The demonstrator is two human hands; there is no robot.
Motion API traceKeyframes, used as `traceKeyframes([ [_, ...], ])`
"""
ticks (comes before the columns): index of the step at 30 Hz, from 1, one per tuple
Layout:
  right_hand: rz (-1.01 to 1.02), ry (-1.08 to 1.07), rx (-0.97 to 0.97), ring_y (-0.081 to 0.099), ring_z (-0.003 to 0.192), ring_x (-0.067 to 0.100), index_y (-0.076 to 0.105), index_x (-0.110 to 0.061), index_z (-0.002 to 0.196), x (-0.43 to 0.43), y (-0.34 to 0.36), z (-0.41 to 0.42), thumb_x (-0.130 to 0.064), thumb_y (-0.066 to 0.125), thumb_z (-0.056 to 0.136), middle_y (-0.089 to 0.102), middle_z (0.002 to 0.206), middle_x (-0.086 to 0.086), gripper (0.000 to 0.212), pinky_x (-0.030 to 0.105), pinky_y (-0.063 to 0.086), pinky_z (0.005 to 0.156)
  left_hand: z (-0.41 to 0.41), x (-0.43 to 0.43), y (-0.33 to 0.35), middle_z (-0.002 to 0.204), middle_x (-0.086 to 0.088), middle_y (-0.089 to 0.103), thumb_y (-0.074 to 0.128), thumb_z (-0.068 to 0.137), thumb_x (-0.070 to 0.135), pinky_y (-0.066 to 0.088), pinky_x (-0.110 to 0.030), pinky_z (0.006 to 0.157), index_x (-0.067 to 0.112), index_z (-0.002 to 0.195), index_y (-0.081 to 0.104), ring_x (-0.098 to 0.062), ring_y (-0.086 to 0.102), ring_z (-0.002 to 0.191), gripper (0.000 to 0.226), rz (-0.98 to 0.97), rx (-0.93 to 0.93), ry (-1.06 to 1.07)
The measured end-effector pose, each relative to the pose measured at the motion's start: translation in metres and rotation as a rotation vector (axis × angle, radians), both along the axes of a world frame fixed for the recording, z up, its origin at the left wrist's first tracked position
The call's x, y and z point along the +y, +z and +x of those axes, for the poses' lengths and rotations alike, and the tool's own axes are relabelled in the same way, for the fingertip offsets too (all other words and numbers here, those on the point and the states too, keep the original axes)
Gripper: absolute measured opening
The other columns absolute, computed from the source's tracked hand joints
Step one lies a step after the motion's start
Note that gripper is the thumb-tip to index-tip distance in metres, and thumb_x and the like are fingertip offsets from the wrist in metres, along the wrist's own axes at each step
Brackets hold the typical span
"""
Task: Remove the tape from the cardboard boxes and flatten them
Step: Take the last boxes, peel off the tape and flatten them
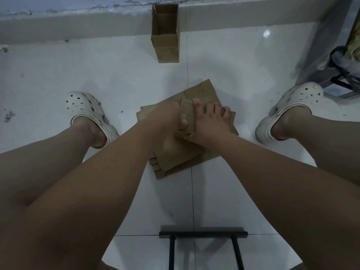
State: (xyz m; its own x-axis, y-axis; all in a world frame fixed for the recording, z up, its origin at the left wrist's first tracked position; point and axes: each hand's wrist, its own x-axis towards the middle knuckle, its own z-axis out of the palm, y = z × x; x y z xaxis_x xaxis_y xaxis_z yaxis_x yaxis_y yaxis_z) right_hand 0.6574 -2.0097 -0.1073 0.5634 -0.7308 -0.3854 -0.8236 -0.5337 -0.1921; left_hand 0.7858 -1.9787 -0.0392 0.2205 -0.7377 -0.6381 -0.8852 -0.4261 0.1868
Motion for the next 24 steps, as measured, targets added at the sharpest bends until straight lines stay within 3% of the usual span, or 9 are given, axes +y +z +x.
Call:
traceKeyframes([
  [3, 0.008, 0.002, -0.002, 0.022, 0.135, 0.037, -0.001, -0.026, 0.145, 0.001, 0.000, 0.000, -0.076, 0.057, 0.072, 0.026, 0.144, 0.017, 0.106, 0.057, 0.012, 0.108, -0.002, 0.001, -0.006, 0.074, -0.003, 0.042, 0.046, 0.095, 0.024, 0.035, -0.021, 0.067, -0.002, 0.110, 0.057, -0.018, 0.048, 0.077, 0.031, -0.017, 0.032, 0.073],
  [5, 0.004, 0.008, 0.006, 0.022, 0.135, 0.038, -0.002, -0.026, 0.145, 0.001, 0.001, 0.000, -0.075, 0.059, 0.071, 0.026, 0.144, 0.017, 0.107, 0.057, 0.012, 0.108, 0.002, 0.005, -0.014, 0.076, -0.001, 0.040, 0.041, 0.098, 0.021, 0.030, -0.012, 0.051, -0.001, 0.116, 0.056, -0.009, 0.038, 0.060, 0.031, -0.048, 0.046, 0.159],
  [7, 0.006, 0.010, 0.008, 0.022, 0.135, 0.038, -0.002, -0.026, 0.145, 0.002, 0.002, 0.000, -0.075, 0.060, 0.071, 0.026, 0.144, 0.017, 0.108, 0.057, 0.012, 0.108, 0.005, 0.010, -0.015, 0.076, 0.002, 0.039, 0.039, 0.100, 0.019, 0.031, -0.014, 0.042, 0.000, 0.115, 0.055, -0.006, 0.028, 0.054, 0.029, -0.085, 0.055, 0.197],
  [10, -0.001, 0.009, 0.005, 0.023, 0.135, 0.037, 0.000, -0.026, 0.146, 0.000, 0.003, 0.000, -0.072, 0.062, 0.070, 0.027, 0.144, 0.018, 0.108, 0.057, 0.013, 0.108, 0.008, 0.012, -0.016, 0.065, 0.001, 0.039, 0.045, 0.097, 0.021, 0.028, -0.018, 0.043, 0.005, 0.071, 0.050, -0.008, 0.029, 0.052, 0.031, -0.110, 0.120, 0.263],
  [12, -0.005, 0.013, 0.010, 0.023, 0.135, 0.037, 0.001, -0.025, 0.147, -0.001, 0.003, 0.000, -0.070, 0.063, 0.071, 0.027, 0.144, 0.018, 0.108, 0.056, 0.013, 0.108, 0.012, 0.015, -0.016, 0.055, 0.001, 0.037, 0.053, 0.094, 0.031, 0.022, -0.021, 0.044, 0.013, 0.057, 0.039, -0.009, 0.032, 0.048, 0.043, -0.129, 0.157, 0.313],
  [17, -0.004, 0.004, 0.008, 0.022, 0.135, 0.037, 0.001, -0.026, 0.147, 0.000, 0.004, 0.001, -0.070, 0.060, 0.073, 0.026, 0.145, 0.017, 0.104, 0.056, 0.012, 0.109, 0.012, 0.013, -0.018, 0.056, 0.002, 0.041, 0.069, 0.082, 0.038, 0.022, -0.021, 0.046, 0.015, 0.058, 0.045, -0.007, 0.038, 0.051, 0.041, -0.079, 0.163, 0.285],
  [24, -0.002, 0.005, -0.006, 0.023, 0.134, 0.037, 0.003, -0.025, 0.147, 0.001, 0.005, 0.003, -0.067, 0.063, 0.072, 0.027, 0.143, 0.017, 0.104, 0.056, 0.013, 0.108, 0.014, 0.016, -0.021, 0.059, 0.003, 0.043, 0.066, 0.086, 0.036, 0.022, -0.018, 0.045, 0.012, 0.061, 0.049, -0.009, 0.039, 0.054, 0.038, -0.118, 0.143, 0.270],
])
